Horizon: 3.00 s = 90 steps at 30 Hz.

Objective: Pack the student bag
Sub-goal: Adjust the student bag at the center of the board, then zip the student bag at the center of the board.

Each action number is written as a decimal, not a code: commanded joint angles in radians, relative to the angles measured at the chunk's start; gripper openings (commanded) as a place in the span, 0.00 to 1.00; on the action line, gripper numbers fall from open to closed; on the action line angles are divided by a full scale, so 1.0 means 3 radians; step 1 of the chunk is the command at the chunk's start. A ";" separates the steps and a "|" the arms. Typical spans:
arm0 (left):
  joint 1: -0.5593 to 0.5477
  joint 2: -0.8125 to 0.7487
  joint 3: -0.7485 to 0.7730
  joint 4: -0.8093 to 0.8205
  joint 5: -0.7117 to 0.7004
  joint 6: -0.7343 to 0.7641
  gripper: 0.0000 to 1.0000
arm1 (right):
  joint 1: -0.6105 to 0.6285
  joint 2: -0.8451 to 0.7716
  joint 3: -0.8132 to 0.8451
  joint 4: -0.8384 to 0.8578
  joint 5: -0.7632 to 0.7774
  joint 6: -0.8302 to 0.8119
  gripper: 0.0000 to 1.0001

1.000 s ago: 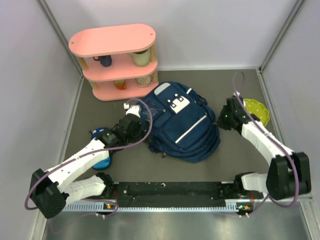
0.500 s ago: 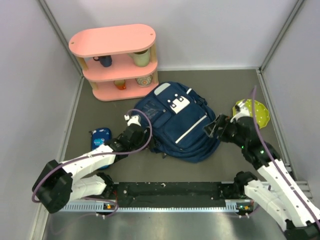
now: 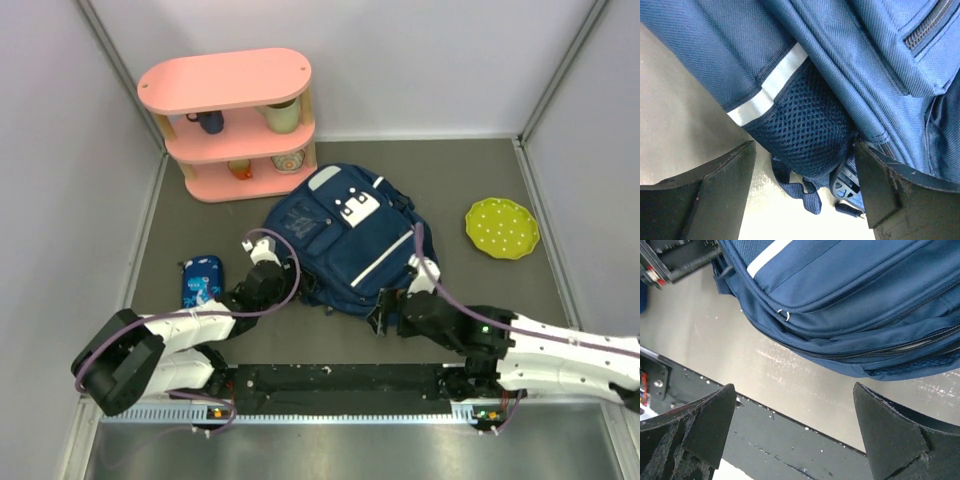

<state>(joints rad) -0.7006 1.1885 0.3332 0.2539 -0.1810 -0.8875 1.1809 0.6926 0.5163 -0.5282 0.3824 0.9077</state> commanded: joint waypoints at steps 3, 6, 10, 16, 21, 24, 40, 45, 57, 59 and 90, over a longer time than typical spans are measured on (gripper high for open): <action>0.0019 -0.0070 -0.0103 0.0595 -0.0159 -0.0023 0.62 | 0.0640 0.0963 0.0533 -0.0136 0.0980 0.0824 0.99; 0.0019 -0.0076 -0.0190 0.0759 -0.0113 -0.0028 0.40 | 0.0930 0.1387 0.0733 -0.0193 0.1270 0.1176 0.95; 0.0019 -0.0142 -0.0277 0.0744 -0.0016 -0.0033 0.22 | 0.1095 0.1797 0.0927 -0.0193 0.1389 0.1530 0.78; 0.0019 -0.0377 -0.0472 0.0780 0.0046 -0.0023 0.16 | 0.1259 0.2359 0.1172 -0.0188 0.1522 0.2010 0.72; 0.0014 -0.0469 -0.0461 0.0678 0.0133 -0.0007 0.08 | 0.1259 0.2707 0.1387 -0.0137 0.1624 0.2195 0.65; 0.0014 -0.0510 -0.0451 0.0647 0.0209 0.0008 0.02 | 0.1254 0.2876 0.1530 -0.0116 0.1818 0.2042 0.62; 0.0014 -0.0801 -0.0277 0.0233 0.0368 0.0126 0.00 | 0.0957 0.3459 0.1848 -0.0050 0.1803 0.1469 0.50; 0.0019 -0.0919 -0.0247 0.0126 0.0389 0.0177 0.00 | 0.0916 0.3592 0.1914 -0.0121 0.1906 0.1489 0.46; 0.0014 -0.0935 -0.0185 0.0074 0.0435 0.0228 0.00 | 0.0794 0.3715 0.1981 -0.0213 0.2141 0.1367 0.17; 0.0014 -0.0930 -0.0180 0.0074 0.0435 0.0233 0.00 | 0.0794 0.3740 0.1996 -0.0239 0.2146 0.1372 0.14; 0.0014 -0.1027 -0.0160 -0.0013 0.0511 0.0233 0.00 | 0.0794 0.4175 0.2564 -0.2126 0.2443 0.3120 0.08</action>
<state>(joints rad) -0.6945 0.9115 0.2474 0.2096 -0.0536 -0.8383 1.4380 1.9587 1.2903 -1.0412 1.0222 1.7760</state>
